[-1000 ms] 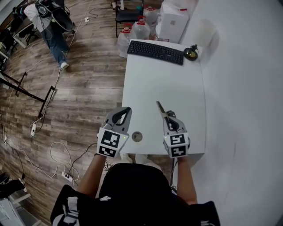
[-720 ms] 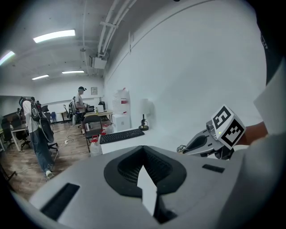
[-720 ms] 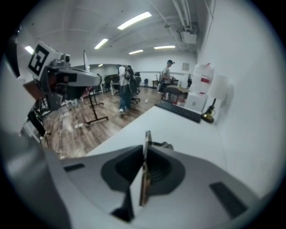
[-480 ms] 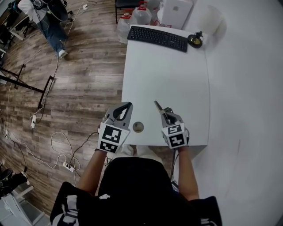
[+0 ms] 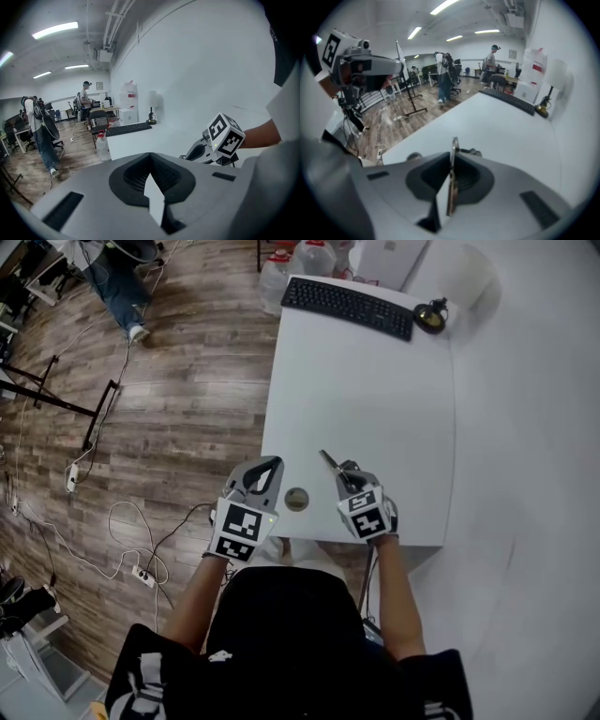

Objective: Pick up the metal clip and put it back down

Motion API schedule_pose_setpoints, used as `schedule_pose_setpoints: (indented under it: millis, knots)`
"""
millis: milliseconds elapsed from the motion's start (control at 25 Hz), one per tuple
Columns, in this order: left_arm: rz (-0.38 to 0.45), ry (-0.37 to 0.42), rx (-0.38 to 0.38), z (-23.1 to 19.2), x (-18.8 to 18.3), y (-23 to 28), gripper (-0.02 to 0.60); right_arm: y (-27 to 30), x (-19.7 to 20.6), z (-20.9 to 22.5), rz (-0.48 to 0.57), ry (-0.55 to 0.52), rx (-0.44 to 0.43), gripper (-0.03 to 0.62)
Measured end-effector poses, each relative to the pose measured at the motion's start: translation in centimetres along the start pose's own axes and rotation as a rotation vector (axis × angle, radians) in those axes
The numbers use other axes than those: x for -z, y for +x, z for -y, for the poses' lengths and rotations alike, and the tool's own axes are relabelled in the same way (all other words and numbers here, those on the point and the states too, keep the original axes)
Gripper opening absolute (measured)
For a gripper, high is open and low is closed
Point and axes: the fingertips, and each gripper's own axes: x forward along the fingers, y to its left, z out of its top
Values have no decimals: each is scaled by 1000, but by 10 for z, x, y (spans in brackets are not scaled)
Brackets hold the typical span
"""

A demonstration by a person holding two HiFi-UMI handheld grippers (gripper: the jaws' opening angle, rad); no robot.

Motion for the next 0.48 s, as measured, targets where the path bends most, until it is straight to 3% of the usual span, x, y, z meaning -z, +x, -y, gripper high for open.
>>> schedule_pose_setpoints:
  millis: [480]
  knots:
    - [-41, -28, -10, 5, 23, 11, 25, 44, -3, 0, -27, -41, -91, 44]
